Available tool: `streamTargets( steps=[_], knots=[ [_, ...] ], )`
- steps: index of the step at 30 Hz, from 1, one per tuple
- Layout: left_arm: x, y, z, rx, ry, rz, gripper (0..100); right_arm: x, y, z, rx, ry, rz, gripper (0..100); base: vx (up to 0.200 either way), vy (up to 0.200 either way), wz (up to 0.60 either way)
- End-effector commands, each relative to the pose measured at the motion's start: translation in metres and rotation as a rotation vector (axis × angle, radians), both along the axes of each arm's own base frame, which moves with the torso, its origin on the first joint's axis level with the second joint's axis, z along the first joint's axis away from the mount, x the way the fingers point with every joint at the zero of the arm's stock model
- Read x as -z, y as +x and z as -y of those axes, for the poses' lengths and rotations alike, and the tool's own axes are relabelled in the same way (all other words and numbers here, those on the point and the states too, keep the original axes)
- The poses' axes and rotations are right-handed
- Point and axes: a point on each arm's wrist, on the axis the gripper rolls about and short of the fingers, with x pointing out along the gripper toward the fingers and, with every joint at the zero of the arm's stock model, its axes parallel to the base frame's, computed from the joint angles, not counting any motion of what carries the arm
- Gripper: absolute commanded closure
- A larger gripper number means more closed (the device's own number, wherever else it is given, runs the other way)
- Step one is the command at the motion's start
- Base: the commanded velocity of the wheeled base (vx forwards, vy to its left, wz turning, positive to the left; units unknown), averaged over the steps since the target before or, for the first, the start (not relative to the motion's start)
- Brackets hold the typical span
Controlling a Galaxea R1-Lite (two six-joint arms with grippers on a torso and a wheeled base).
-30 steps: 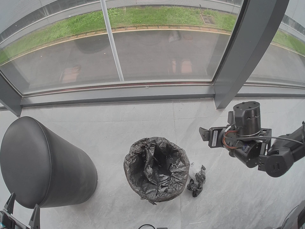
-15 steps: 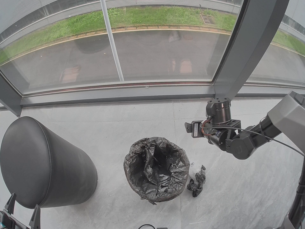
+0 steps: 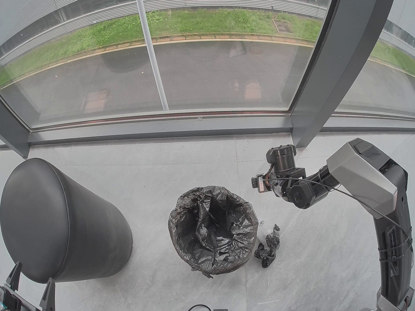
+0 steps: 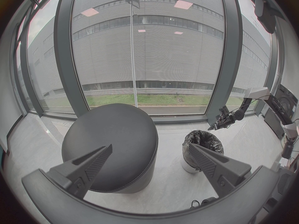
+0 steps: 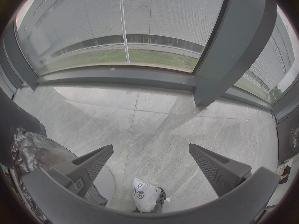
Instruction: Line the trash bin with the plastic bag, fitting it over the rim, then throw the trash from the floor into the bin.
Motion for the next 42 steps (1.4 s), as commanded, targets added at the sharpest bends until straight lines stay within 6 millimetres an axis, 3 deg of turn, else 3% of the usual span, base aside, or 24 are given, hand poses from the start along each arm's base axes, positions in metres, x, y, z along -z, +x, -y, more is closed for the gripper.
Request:
streamTargets(
  steps=[1, 20, 33, 42],
  knots=[
    [0.003, 0.0, 0.0, 0.0, 0.001, 0.0, 0, 0.024, 0.019, 0.007, 0.01, -0.012, -0.059, 0, 0.0, 0.0, 0.0],
    [0.003, 0.0, 0.0, 0.0, 0.001, 0.0, 0, 0.028, 0.058, -0.006, -0.051, -0.02, -0.242, 0, 0.0, 0.0, 0.0],
    [0.003, 0.0, 0.0, 0.0, 0.001, 0.0, 0, 0.139, 0.022, 0.004, -0.03, -0.181, -0.713, 0, 0.0, 0.0, 0.0],
    [0.003, 0.0, 0.0, 0.0, 0.001, 0.0, 0, 0.18, 0.004, 0.013, 0.028, -0.2, -0.872, 0, 0.0, 0.0, 0.0]
  ],
)
